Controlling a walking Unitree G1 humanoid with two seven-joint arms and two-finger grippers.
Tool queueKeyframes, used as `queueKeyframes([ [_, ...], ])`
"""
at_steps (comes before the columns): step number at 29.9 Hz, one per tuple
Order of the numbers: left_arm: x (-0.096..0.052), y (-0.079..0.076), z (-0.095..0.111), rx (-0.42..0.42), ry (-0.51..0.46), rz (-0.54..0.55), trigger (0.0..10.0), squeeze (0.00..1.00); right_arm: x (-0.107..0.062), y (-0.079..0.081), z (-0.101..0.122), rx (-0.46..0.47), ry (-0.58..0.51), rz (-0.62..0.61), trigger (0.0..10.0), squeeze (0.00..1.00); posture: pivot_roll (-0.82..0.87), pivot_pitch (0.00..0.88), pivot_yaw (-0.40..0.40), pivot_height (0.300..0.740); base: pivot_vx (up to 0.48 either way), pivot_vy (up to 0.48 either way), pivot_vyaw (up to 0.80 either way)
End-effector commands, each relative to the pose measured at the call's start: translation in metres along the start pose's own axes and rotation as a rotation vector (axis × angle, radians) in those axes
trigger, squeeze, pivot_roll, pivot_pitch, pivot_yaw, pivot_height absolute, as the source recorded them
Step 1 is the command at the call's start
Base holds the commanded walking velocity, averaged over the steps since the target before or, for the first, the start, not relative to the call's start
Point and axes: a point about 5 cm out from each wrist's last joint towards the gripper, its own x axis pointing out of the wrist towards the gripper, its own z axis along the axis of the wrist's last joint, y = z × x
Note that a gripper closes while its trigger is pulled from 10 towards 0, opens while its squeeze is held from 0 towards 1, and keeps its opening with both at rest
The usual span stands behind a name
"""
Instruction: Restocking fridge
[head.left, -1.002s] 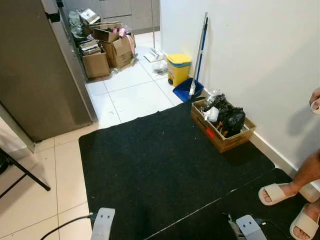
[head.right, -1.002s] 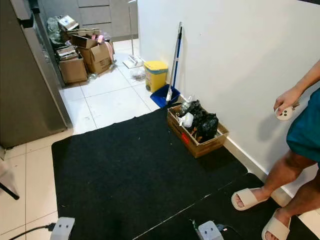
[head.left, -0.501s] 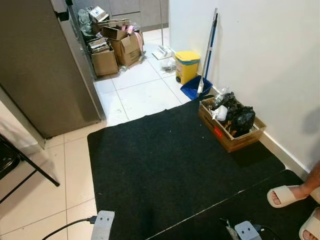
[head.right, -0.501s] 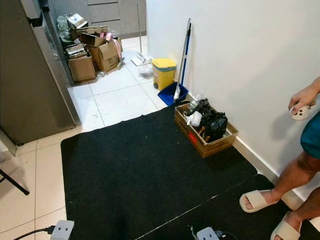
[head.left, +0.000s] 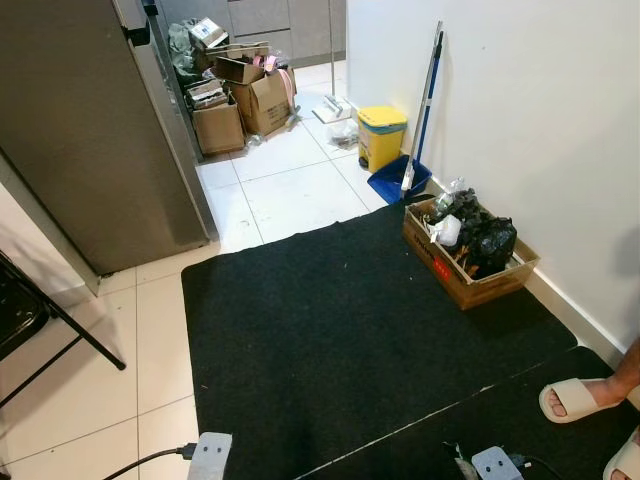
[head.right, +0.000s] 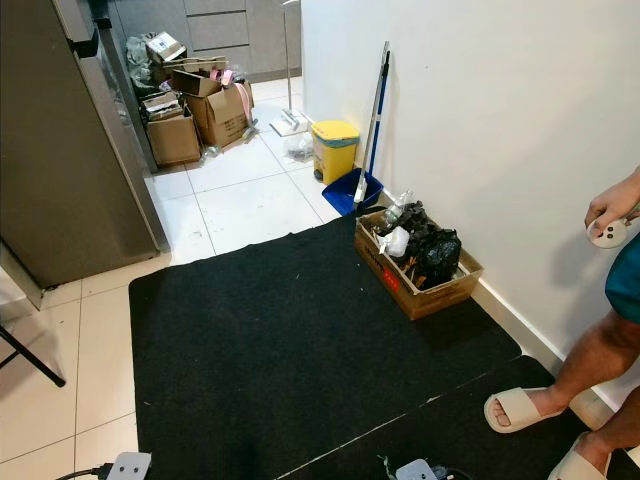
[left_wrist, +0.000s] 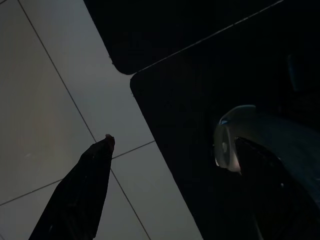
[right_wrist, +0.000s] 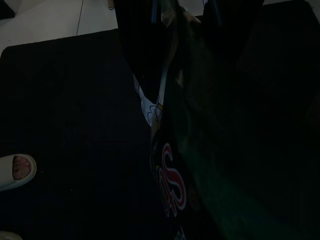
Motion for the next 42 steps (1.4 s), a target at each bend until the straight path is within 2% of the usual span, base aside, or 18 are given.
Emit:
queueKeyframes([
  [1, 0.001, -0.004, 0.002, 0.005, 0.002, -0.004, 10.0, 0.00, 0.000, -0.002, 0.002, -0.002, -0.015, -0.005, 10.0, 0.00, -0.04, 0.000, -0.014, 0.740, 0.000, 0.000, 0.00],
  [5, 0.001, -0.004, 0.004, -0.010, -0.016, -0.008, 10.0, 0.00, 0.000, -0.001, 0.001, -0.003, -0.015, -0.005, 10.0, 0.00, -0.04, 0.000, -0.014, 0.740, 0.000, 0.000, 0.00],
  [15, 0.001, -0.005, 0.002, 0.017, -0.006, -0.020, 10.0, 0.00, 0.000, -0.002, 0.001, -0.011, -0.011, -0.005, 10.0, 0.00, -0.03, 0.000, -0.022, 0.740, 0.000, 0.000, 0.00],
  [27, 0.000, 0.002, 0.003, 0.037, -0.007, -0.016, 10.0, 0.00, 0.000, 0.000, 0.005, -0.027, -0.020, -0.001, 10.0, 0.00, -0.02, 0.000, -0.009, 0.740, 0.276, 0.000, 0.00],
  [42, 0.000, -0.002, 0.004, 0.046, -0.011, -0.032, 10.0, 0.00, 0.000, -0.003, 0.014, -0.045, -0.035, -0.001, 10.0, 0.00, -0.02, 0.000, -0.012, 0.740, 0.282, 0.000, 0.00],
])
